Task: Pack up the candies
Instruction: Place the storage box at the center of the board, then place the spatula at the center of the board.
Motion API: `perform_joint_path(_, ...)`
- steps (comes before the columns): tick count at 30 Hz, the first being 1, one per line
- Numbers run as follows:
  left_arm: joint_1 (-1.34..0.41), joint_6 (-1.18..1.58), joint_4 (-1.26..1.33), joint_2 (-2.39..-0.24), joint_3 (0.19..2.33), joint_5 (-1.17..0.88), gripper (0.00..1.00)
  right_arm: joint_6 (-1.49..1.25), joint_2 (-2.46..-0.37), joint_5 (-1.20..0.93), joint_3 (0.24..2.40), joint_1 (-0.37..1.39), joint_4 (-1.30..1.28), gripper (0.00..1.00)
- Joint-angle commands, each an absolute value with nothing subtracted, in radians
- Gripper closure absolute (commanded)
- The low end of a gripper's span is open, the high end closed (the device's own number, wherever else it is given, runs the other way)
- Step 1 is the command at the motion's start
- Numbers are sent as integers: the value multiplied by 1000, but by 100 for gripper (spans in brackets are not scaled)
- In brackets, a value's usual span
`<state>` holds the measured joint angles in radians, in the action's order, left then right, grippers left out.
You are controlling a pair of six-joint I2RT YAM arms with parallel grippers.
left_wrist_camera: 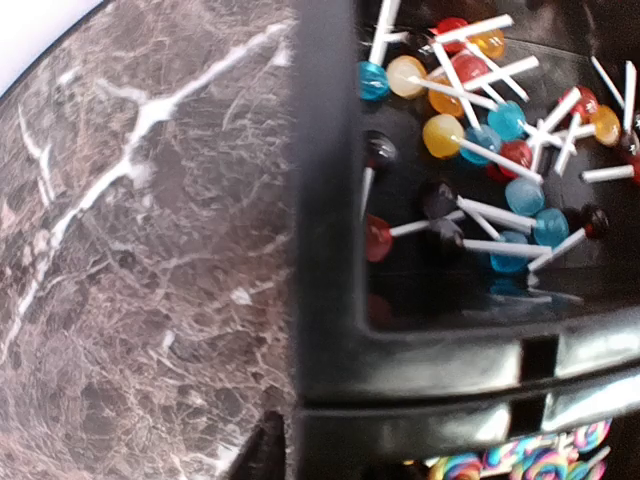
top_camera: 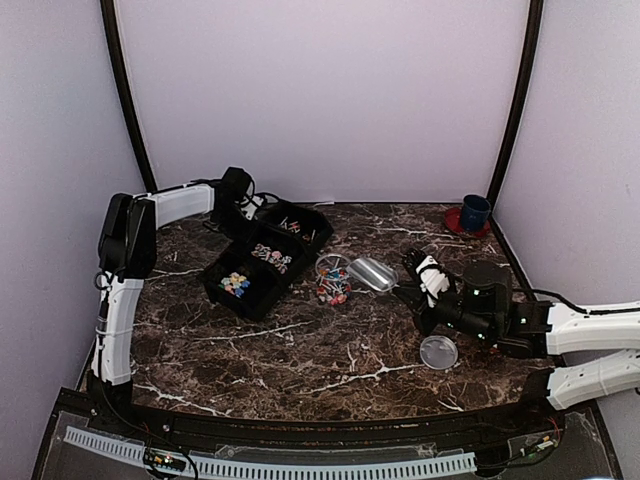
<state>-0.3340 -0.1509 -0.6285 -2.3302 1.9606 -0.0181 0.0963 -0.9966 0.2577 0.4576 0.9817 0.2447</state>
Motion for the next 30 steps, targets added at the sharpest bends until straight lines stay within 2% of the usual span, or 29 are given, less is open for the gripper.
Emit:
perform_joint_path(1, -329, -161, -576, -2349, 1985, 82, 68, 97, -1019, 246, 499, 983, 287, 100)
perform_joint_path(7, -327, -119, -590, -2311, 2015, 87, 44, 86, -1073, 257, 537, 986, 268, 100)
perform_joint_path(11, -328, -52, -602, -2242, 2016, 99, 33, 78, -1071, 303, 551, 986, 267, 100)
perform_joint_path(15, -327, 40, -648, -2151, 1993, 101, 29, 67, -1059, 402, 559, 985, 277, 100)
perform_joint_path(21, -329, 153, -608, -1933, 1744, 57, 26, 47, -1105, 549, 577, 970, 291, 100)
perform_joint_path(23, -334, 169, -596, -1862, 1650, 31, 25, 33, -1131, 565, 586, 958, 296, 100)
perform_joint_path(30, -408, 158, -607, -1676, 1396, 133, 22, -31, -1235, 540, 628, 879, 313, 100)
